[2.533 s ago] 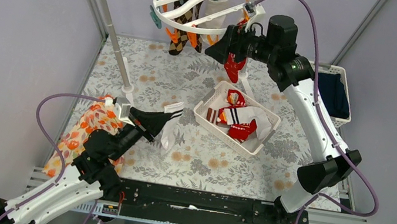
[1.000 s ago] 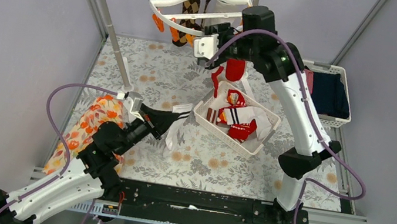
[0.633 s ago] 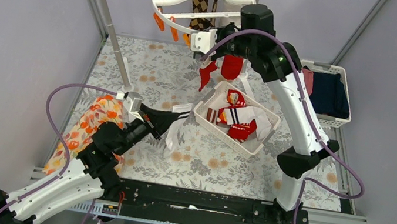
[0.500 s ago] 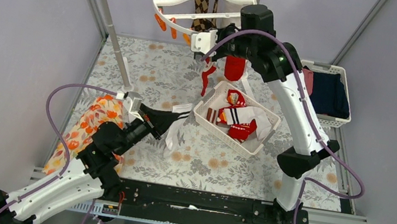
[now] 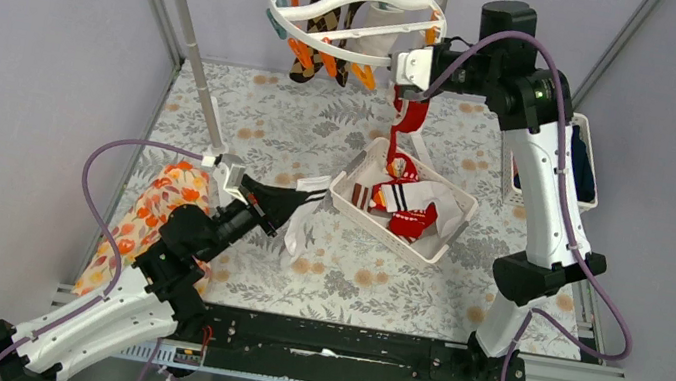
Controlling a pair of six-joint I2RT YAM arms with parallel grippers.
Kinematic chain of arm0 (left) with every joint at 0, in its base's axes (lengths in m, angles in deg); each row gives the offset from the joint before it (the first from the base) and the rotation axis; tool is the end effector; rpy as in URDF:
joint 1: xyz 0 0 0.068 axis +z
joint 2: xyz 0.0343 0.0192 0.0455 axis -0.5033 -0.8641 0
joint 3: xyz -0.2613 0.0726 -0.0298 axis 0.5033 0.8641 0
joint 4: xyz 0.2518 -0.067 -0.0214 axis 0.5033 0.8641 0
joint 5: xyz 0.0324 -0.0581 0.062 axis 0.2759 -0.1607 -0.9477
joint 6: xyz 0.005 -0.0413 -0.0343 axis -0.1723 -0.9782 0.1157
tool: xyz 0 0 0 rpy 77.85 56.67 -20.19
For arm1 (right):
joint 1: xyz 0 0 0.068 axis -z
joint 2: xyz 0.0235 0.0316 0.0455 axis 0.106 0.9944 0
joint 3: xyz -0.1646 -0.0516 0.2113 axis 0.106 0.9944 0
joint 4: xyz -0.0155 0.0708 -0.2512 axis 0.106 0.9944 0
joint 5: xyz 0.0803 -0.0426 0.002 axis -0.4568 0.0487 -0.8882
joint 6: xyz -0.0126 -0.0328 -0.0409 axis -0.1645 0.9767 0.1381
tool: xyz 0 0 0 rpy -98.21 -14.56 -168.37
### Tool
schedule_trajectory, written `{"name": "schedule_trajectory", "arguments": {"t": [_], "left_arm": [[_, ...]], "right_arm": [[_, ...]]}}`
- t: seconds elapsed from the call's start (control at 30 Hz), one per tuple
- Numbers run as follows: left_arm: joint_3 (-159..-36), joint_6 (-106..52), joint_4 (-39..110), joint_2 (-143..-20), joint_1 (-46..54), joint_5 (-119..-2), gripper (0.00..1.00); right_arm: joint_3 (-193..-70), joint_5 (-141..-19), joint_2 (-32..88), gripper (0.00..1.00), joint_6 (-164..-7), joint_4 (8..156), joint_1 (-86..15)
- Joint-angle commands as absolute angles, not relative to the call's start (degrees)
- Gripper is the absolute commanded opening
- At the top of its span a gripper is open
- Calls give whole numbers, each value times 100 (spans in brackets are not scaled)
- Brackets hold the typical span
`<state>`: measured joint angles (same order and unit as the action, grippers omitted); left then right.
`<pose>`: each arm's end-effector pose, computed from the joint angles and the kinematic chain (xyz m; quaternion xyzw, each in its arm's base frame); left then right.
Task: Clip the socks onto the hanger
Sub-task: Rotate the hanger at the clothesline.
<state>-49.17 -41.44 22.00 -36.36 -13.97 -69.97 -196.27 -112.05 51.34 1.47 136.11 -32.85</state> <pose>0.1073 -0.1033 0.2978 0.0935 0.6398 -0.4337 0.6275 0.2982 0.1759 0.5293 -0.7308 0.2976 -0.0003 0.6143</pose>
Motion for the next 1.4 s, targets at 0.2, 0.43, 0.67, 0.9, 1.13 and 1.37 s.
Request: {"name": "schedule_trajectory", "arguments": {"t": [0.2,0.43,0.67,0.9,1.13,1.37], "left_arm": [[-5233,-4116,1891,-3632,-1354,-6902,0],[-5270,-4054,1858,-3733,-1351,-6902,0],[-5321,-4062,1773,-3902,-1349,-6902,0],[-5355,-4084,1756,-3972,-1353,-6902,0],[-5366,-4097,1704,-4044,-1350,-6787,0],[-5375,-4093,1718,-4047,-1355,-6765,0]], "right_arm": [[-19430,-13044,5114,0,575,13165,-2369],[-19173,-13156,5150,11,1073,13160,-2033],[-18843,-13103,5113,21,1048,12775,-1823],[-18490,-12973,5064,39,733,12169,-1571],[-18287,-12842,5023,41,527,11824,-1456],[-18684,-13171,4928,49,645,12720,-1443]]}}
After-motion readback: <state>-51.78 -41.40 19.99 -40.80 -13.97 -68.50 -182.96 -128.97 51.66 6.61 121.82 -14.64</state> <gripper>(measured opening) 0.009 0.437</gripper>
